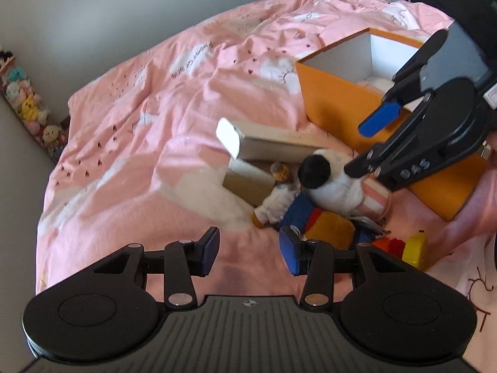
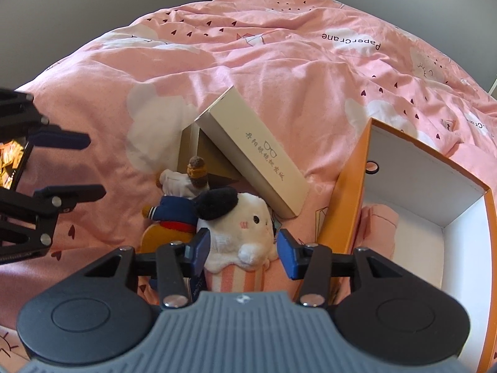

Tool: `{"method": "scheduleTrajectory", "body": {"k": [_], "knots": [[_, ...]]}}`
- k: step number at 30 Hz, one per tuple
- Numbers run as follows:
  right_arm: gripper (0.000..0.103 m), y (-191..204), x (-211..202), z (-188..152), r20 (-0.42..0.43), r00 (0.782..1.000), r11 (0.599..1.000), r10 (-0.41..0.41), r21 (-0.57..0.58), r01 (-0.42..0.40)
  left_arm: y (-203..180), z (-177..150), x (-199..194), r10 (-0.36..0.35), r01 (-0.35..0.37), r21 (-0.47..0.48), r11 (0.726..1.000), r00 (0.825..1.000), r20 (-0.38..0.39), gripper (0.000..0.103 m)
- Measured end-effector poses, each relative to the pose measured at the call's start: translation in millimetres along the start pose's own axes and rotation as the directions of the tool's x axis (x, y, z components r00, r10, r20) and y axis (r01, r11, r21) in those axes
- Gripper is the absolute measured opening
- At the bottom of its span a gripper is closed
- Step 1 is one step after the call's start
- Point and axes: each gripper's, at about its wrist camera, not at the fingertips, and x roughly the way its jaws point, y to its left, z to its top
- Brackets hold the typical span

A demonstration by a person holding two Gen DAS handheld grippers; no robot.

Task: Organize objects
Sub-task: 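Grasp the white plush toy with the right gripper and lift it, then grasp the brown sailor teddy bear with the left gripper while the right carries the plush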

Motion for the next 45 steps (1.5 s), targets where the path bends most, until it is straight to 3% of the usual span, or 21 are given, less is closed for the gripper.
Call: {"method": "scheduleTrajectory", "body": {"k": [5,9,15,20,25,29,33,36,38,39,42,45], "knots": [[0.051,3,9,2,-0.023,0.999,1.0,0.023,-0.003,-0.023,1,14,3,-0.08,0.081,-0.044,0.996,0.996,0.029,0.06],[0.063,4,20,0,-0.058,0.997,0.999,0.041,0.003,-0.041,-1,17,10,-0.106,0.107,-0.074,0.992,0.994,0.02,0.061],[0.067,13,33,3,-0.07,0.997,0.997,-0.026,-0.076,0.02,-1,17,20,-0.122,0.119,-0.098,0.988,0.992,-0.022,0.062],[0.067,13,47,6,-0.11,0.994,0.997,0.016,-0.076,-0.024,4,15,25,-0.131,0.124,-0.131,0.984,0.99,-0.048,0.063],[0.067,11,59,6,-0.144,0.99,0.998,0.004,-0.062,-0.013,5,18,29,-0.159,0.147,-0.162,0.976,0.985,-0.063,0.064],[0.058,5,60,7,-0.148,0.989,0.999,0.018,-0.024,-0.021,8,19,34,-0.176,0.154,-0.225,0.962,0.981,-0.083,0.064],[0.055,-3,45,7,-0.11,0.993,0.999,0.051,0.01,-0.05,11,19,38,-0.214,0.164,-0.333,0.928,0.97,-0.117,0.065],[0.054,-9,30,8,-0.067,0.997,0.999,0.037,0.011,-0.036,19,17,37,-0.296,0.221,-0.459,0.86,0.95,-0.097,0.068],[0.054,-15,19,9,-0.037,0.999,0.999,0.032,0.023,-0.031,26,14,37,-0.339,0.248,-0.543,0.802,0.938,-0.072,0.076],[0.054,-19,12,11,-0.018,1.0,0.999,0.025,0.031,-0.025,29,13,37,-0.336,0.233,-0.578,0.782,0.939,-0.075,0.074],[0.054,-34,-7,14,0.036,0.997,0.995,0.064,0.079,-0.066,33,10,40,-0.303,0.179,-0.629,0.757,0.948,-0.095,0.072],[0.054,-44,-26,17,0.091,0.992,0.988,0.088,0.121,-0.099,36,8,45,-0.328,0.173,-0.672,0.721,0.938,-0.111,0.072]]}}
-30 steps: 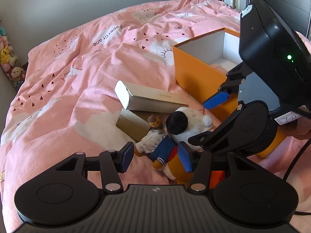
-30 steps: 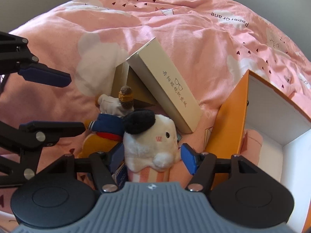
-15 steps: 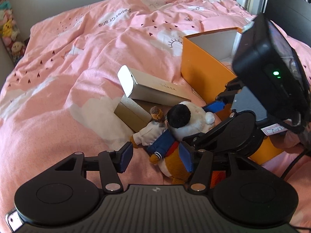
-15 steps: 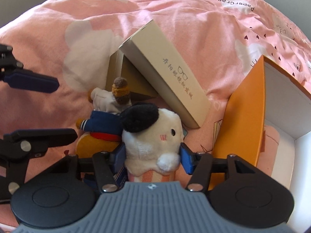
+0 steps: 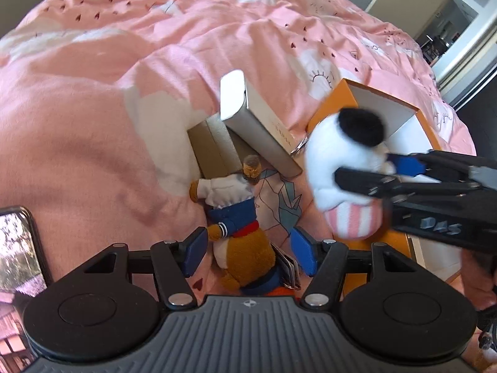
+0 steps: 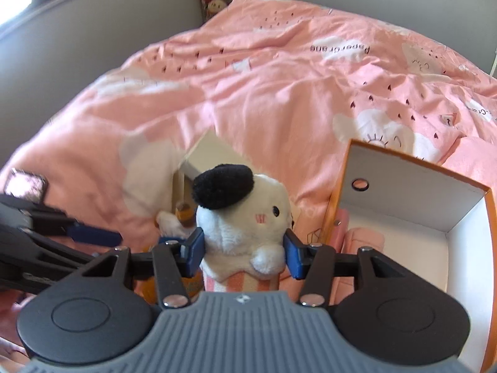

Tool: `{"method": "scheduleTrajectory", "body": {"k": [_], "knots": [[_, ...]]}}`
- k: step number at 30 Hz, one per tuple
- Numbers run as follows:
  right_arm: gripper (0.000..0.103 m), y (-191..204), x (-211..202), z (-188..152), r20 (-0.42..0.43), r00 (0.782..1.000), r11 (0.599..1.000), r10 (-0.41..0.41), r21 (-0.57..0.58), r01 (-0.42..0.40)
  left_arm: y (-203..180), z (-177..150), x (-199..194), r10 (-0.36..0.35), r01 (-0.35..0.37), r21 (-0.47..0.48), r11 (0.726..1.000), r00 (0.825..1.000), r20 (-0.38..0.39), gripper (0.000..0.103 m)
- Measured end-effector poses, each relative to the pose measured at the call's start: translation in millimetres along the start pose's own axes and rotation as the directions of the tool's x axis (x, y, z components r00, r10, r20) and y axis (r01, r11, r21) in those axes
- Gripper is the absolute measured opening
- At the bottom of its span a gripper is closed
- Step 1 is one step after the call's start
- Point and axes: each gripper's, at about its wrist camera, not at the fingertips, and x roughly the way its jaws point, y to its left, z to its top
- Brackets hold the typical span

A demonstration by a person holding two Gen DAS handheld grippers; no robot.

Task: Organize objects
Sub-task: 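Grasp the brown sailor teddy bear with the left gripper while the right carries the plush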

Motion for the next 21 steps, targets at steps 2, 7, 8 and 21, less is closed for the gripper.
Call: {"method": "scheduleTrajectory", "body": {"k": [2,7,8,21], "knots": [[0.054,-4,-12,6,0.034,0.999,1.0,0.007,0.019,-0.007,-2,1,9,0.014,-0.014,-0.006,1.0,1.0,-0.022,0.072],[0.055,-22,-41,11,0.106,0.994,0.997,0.013,0.078,-0.022,-1,2,35,0.046,-0.051,-0.055,0.997,0.995,-0.087,0.069],[0.055,-26,-46,11,0.119,0.993,0.996,0.011,0.089,-0.022,-1,2,39,0.054,-0.06,-0.062,0.996,0.994,-0.092,0.069],[0.056,-61,-66,-12,0.133,0.985,0.983,-0.109,0.16,0.087,6,-9,70,0.061,-0.072,-0.14,0.987,0.995,-0.08,0.06]]}}
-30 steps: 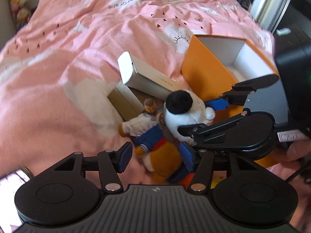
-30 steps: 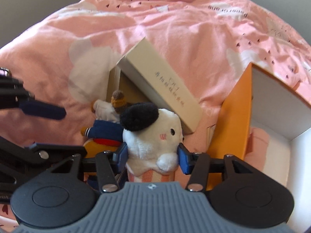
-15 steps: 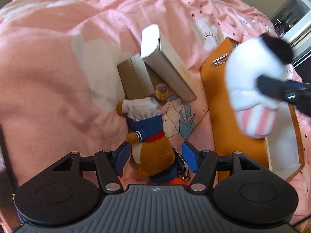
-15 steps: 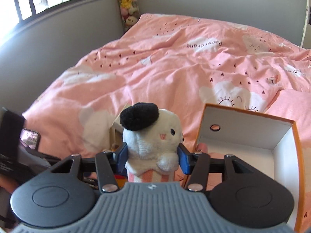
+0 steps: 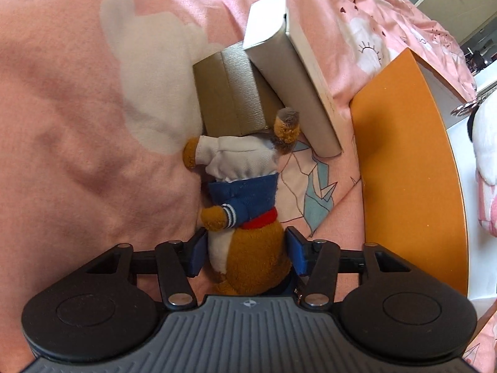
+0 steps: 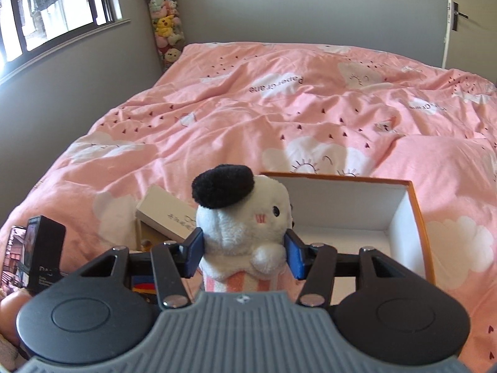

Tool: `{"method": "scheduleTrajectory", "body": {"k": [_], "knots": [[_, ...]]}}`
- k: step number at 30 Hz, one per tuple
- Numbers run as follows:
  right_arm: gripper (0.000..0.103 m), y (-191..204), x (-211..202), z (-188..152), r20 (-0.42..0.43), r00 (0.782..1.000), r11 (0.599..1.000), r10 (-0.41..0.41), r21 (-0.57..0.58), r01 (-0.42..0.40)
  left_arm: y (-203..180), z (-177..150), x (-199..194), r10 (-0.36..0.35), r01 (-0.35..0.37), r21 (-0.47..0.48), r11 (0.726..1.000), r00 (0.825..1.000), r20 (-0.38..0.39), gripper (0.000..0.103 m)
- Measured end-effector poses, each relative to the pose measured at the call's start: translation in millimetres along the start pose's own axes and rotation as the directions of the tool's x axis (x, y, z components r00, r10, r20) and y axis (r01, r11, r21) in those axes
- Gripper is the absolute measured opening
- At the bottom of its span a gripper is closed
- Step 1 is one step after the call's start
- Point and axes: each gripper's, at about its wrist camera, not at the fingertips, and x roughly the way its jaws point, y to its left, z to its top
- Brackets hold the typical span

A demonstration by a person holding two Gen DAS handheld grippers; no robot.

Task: Organize objects
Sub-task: 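Grasp the brown sailor teddy bear with the left gripper while the right carries the plush, then lower the teddy bear and white plush toy into the orange box with both grippers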

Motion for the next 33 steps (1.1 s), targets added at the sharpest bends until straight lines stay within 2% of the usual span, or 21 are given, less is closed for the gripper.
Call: {"method": "scheduleTrajectory", "body": {"k": [8,16,20,26,33], "knots": [[0.056,-25,-5,-22,-0.032,0.997,0.996,-0.071,0.047,0.072,-7,-13,-22,0.006,-0.007,0.027,1.0,0.998,0.061,0.055],[0.056,-40,-16,-38,-0.036,0.996,0.994,-0.082,0.073,0.085,-33,-19,-62,-0.038,0.022,0.102,0.995,0.987,0.158,0.054],[0.056,-45,-23,-41,-0.027,0.997,0.994,-0.076,0.073,0.078,-51,-14,-85,-0.076,0.046,0.127,0.991,0.968,0.238,0.054],[0.056,-53,-35,-41,-0.005,0.997,0.995,-0.079,0.066,0.079,-83,-4,-120,-0.191,0.139,0.183,0.973,0.932,0.308,0.054],[0.056,-61,-45,-34,-0.003,0.995,0.995,-0.098,0.017,0.098,-125,1,-129,-0.36,0.291,0.272,0.917,0.898,0.254,0.054]]}}
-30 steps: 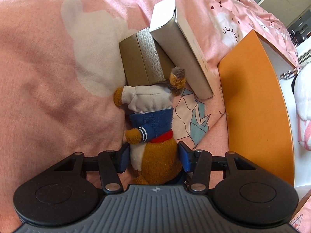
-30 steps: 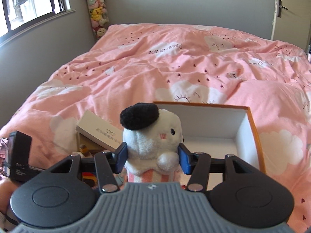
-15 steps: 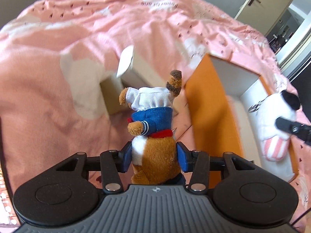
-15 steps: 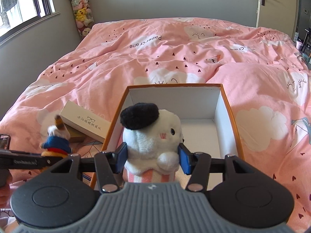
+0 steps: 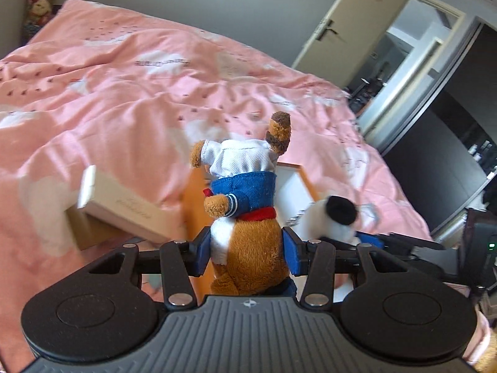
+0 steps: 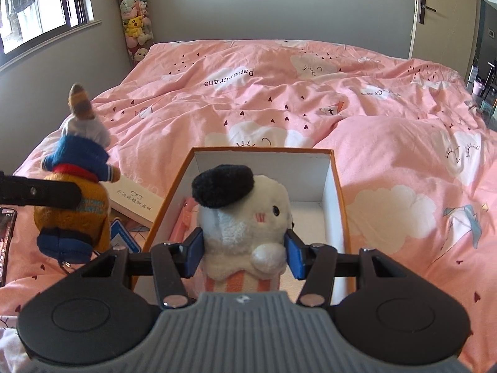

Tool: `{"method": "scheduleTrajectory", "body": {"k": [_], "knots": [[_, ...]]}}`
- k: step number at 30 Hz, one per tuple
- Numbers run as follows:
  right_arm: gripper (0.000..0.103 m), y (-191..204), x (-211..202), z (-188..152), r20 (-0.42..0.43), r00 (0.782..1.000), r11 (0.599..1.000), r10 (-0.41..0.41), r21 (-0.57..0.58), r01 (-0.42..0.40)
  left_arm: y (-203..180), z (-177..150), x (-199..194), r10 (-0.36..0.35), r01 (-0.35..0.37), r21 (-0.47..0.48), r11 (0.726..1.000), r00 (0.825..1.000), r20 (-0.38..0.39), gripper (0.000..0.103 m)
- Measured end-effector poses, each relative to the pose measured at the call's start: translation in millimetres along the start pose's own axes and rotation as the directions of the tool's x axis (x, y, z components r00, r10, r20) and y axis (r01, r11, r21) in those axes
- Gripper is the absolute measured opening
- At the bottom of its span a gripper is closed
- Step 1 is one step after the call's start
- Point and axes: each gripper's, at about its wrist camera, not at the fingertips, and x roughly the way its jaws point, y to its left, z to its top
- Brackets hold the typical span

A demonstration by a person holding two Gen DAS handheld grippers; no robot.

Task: Organize objects
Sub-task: 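Lower the teddy bear and white plush toy into the orange box with both grippers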

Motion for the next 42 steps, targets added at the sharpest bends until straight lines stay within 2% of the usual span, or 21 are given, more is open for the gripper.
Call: {"method": "scheduleTrajectory", "body": {"k": [3,6,9,13,18,24,30,33,36,38,42], "knots": [[0.056,-4,-3,4,-0.003,1.0,1.0,-0.014,-0.024,0.014,-12,2,15,-0.073,0.073,0.005,0.997,0.997,-0.027,0.054],[0.056,-9,-1,8,-0.019,0.999,0.999,-0.026,-0.03,0.025,-20,4,34,-0.115,0.115,0.007,0.993,0.992,-0.061,0.054],[0.056,-18,6,11,-0.044,0.999,0.999,-0.031,-0.021,0.03,-14,9,58,-0.167,0.162,-0.05,0.986,0.978,-0.125,0.054],[0.056,-29,24,11,-0.109,0.994,1.0,-0.013,0.007,0.013,-5,14,94,-0.179,0.16,-0.105,0.981,0.962,-0.208,0.053],[0.056,-35,45,10,-0.17,0.985,1.0,-0.018,-0.003,0.018,0,12,132,-0.208,0.165,-0.163,0.973,0.93,-0.303,0.053],[0.056,-48,64,8,-0.237,0.971,0.999,-0.021,0.038,0.031,-1,8,158,-0.186,0.135,-0.158,0.978,0.91,-0.372,0.053],[0.056,-61,78,5,-0.283,0.959,0.989,0.027,0.145,0.015,-6,3,172,-0.113,0.081,-0.092,0.992,0.889,-0.445,0.054],[0.054,-59,84,4,-0.279,0.96,0.989,0.002,0.14,0.038,-11,1,176,-0.076,0.055,-0.058,0.997,0.885,-0.459,0.054],[0.054,-61,87,2,-0.247,0.969,0.988,-0.003,0.151,0.042,-10,5,178,-0.07,0.042,-0.069,0.997,0.882,-0.467,0.054],[0.054,-61,91,0,-0.236,0.972,0.99,-0.004,0.134,0.037,-7,7,180,-0.07,0.034,-0.086,0.996,0.879,-0.471,0.054],[0.057,-51,94,-3,-0.217,0.975,0.999,-0.04,0.013,0.044,-6,8,181,-0.082,0.04,-0.098,0.994,0.872,-0.483,0.057]]}}
